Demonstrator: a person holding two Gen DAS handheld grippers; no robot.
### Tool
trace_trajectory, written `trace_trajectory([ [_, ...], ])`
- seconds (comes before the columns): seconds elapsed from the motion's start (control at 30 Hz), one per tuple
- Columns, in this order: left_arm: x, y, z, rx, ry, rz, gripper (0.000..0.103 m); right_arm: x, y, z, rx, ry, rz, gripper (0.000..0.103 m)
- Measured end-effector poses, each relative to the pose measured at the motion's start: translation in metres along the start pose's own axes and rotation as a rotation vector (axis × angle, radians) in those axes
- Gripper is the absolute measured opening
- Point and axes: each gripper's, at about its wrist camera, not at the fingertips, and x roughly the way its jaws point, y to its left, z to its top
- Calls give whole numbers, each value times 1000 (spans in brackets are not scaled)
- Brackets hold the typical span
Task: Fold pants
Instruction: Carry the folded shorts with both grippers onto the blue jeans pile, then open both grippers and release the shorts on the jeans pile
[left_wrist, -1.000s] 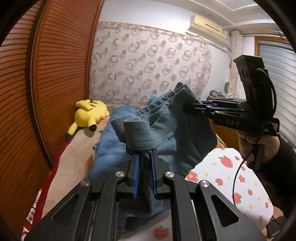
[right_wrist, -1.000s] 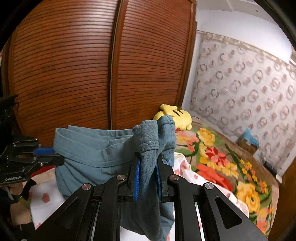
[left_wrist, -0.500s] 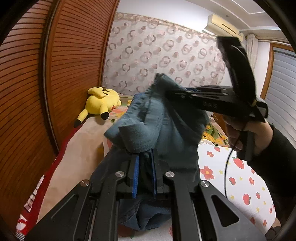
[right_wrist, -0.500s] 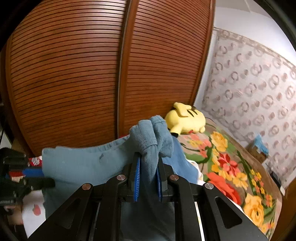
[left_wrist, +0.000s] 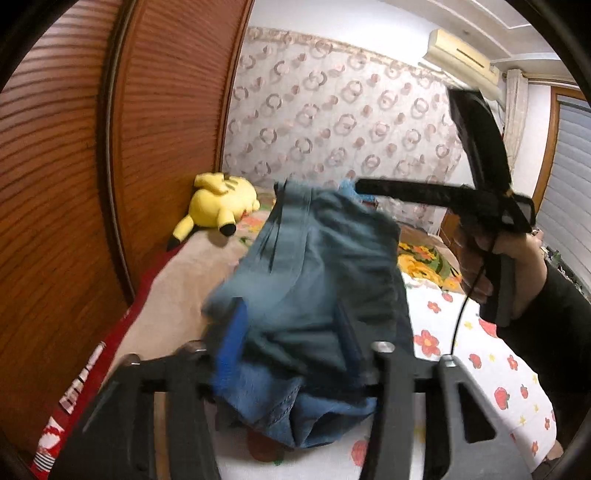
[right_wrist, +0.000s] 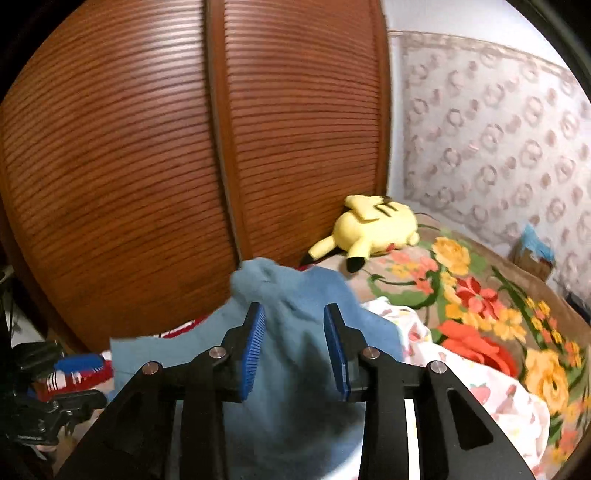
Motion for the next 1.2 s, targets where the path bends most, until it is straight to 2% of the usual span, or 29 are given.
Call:
trace_trajectory([
  [0.17,-2,-15,9,56,-31,-3,53,-28,1,-22,6,-27,39,34],
  [0.33,20,-24,4,102,23,-15,53,-29,13,-40,-25,-15,82,34],
  [0.53,44,-15,-15,86,109,9,53,-1,-2,-37,-13,38,16,34],
  [0.63,49,-13,-20,88,124,4,53,14,-17,-35,48,66,28,34],
  [0.8,52,-10,-22,73,131,-3,53,28,-19,-33,53,84,12,34],
  [0.93,51,-11,-22,80,129,5,53,25,-14,-36,60,68,6,34],
  [1.2,39,-17,-21,97,115,20,53,-7,3,-52,68,34,-3,34],
])
